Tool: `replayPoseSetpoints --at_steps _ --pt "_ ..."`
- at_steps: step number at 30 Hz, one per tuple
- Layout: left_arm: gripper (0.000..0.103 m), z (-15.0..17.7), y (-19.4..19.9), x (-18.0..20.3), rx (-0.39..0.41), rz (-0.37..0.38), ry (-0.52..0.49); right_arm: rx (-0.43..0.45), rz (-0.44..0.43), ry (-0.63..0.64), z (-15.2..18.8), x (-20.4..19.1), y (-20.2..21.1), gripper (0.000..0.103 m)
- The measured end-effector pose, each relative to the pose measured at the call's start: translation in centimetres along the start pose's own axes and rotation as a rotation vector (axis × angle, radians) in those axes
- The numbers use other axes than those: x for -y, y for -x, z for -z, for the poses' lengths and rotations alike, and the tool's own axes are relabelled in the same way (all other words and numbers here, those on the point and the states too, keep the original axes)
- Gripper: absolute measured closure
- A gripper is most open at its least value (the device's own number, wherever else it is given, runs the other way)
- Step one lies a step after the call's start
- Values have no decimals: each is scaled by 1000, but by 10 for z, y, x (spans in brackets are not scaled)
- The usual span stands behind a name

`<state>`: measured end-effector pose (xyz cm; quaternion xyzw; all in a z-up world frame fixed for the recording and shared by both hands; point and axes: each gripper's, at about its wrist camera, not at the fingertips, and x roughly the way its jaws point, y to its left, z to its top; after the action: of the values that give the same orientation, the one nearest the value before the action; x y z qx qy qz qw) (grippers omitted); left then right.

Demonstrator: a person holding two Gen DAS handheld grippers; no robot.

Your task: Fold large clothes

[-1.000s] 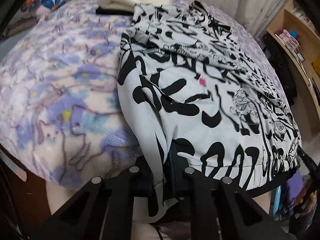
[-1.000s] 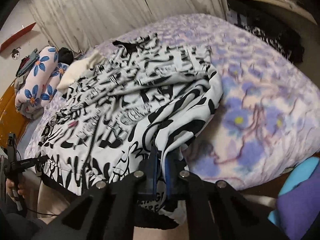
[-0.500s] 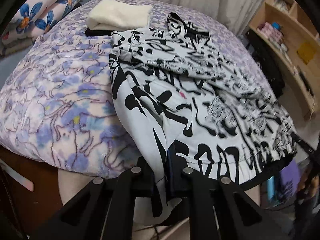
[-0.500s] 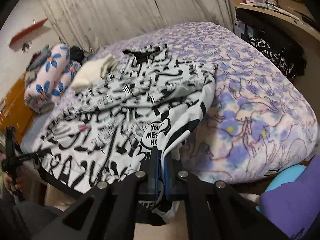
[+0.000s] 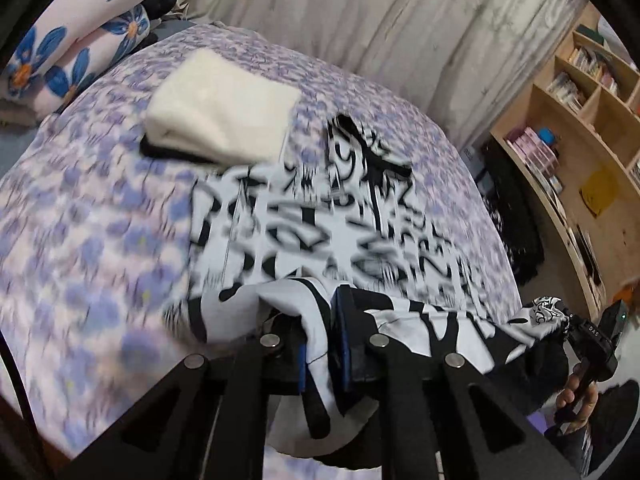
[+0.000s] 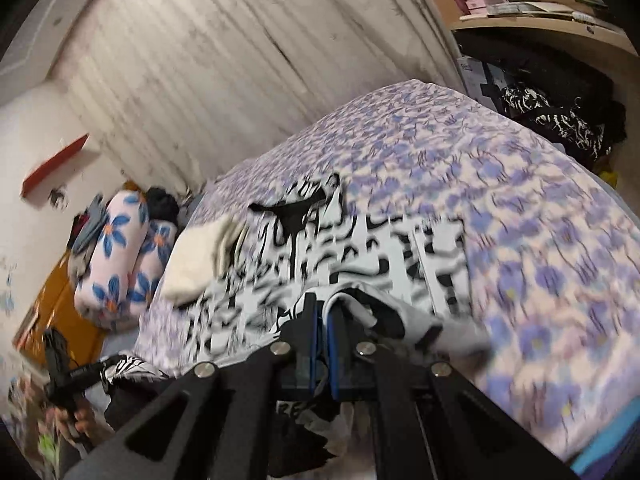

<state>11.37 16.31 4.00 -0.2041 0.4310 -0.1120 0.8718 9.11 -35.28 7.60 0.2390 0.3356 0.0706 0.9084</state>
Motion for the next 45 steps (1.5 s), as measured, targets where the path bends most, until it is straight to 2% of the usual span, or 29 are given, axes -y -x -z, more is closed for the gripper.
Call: replayPoseSetpoints --at_steps 2,5,6,7,8,10,12,14,16,17,20,25,29,33,36,38,42,45 --pt "85 -26 -25 1 -3 -14 -6 -6 30 -21 -18 1 -26 98" --pt "77 -62 -65 -4 -50 -29 38 -21 65 -8 -41 2 -73 95" --pt "66 -75 -83 -8 -75 -9 62 -34 94 -8 -46 3 -91 94" --pt "58 -81 -95 -11 -85 1 74 -43 100 -16 -49 5 -104 88" --pt "57 -87 -107 -14 -98 5 83 -48 93 -21 -49 7 -115 83" --pt "53 -96 -134 -19 -147 26 94 -42 78 -35 -50 12 -130 55" --pt "53 -98 -157 -24 -190 17 104 -37 72 -38 -49 17 -143 41" --pt "50 -100 -176 -33 -213 7 131 -54 67 -49 -46 24 -155 41" --pt "43 -102 -185 -43 -213 29 165 -78 80 -57 -44 34 -167 40" --pt "42 -104 -188 -48 -210 52 188 -91 101 -52 -43 39 -173 40" --pt "40 -108 -195 -58 -200 59 196 -125 163 -2 -40 51 -191 40" --pt "40 -109 -201 -51 -234 27 91 -177 221 127 -37 57 -218 40" --pt "37 -113 -192 -39 -242 82 -15 -251 225 223 -37 52 -246 40" --pt "29 -117 -176 -34 -213 104 -86 -299 238 274 -39 52 -269 40" --pt "15 -125 -162 -32 -158 124 -113 -329 234 254 -40 57 -281 40" --pt "14 -127 -160 -31 -143 101 -145 -345 213 243 -39 59 -287 40" --pt "14 -120 -180 -29 -197 41 -224 -362 201 245 -36 57 -295 40" --pt "14 -107 -208 -27 -240 -68 -303 -373 183 242 -35 56 -299 40"
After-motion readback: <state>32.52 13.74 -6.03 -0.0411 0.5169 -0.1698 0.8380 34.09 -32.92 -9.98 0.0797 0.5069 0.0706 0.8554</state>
